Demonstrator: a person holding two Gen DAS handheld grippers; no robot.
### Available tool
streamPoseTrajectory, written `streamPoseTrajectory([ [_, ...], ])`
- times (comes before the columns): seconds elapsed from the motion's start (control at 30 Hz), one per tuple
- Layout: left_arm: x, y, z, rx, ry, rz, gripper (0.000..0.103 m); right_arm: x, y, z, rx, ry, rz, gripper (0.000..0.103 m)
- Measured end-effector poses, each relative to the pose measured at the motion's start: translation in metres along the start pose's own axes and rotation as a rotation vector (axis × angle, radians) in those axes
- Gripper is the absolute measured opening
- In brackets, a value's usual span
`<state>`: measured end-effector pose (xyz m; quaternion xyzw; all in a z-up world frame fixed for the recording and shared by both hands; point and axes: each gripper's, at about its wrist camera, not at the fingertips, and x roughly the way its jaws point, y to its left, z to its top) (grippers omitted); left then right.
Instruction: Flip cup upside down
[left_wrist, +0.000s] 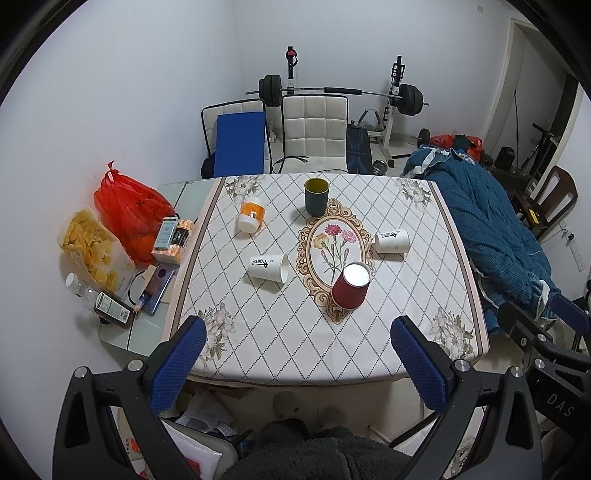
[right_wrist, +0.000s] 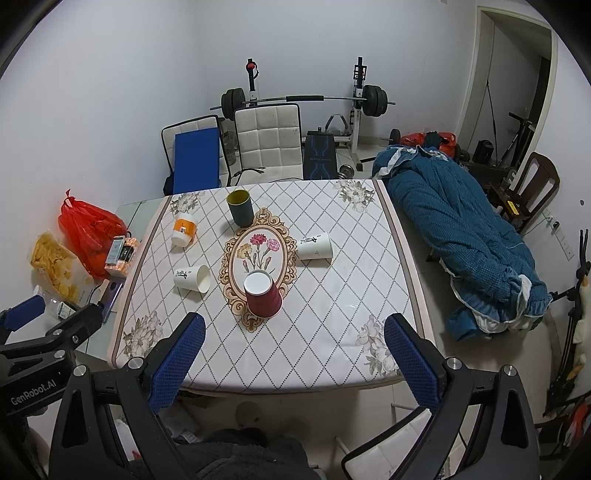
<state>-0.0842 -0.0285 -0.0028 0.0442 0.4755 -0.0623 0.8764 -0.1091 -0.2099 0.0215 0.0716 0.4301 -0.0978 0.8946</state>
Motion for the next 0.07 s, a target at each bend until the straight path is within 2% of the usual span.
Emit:
streamPoseTrajectory([
  [0.07,0.0009,0.0000,-0.0001,-0.003,-0.001,-0.001,0.102,-0.0003,-0.0004,0.0006,0.000,0.000,-0.001,0.100],
])
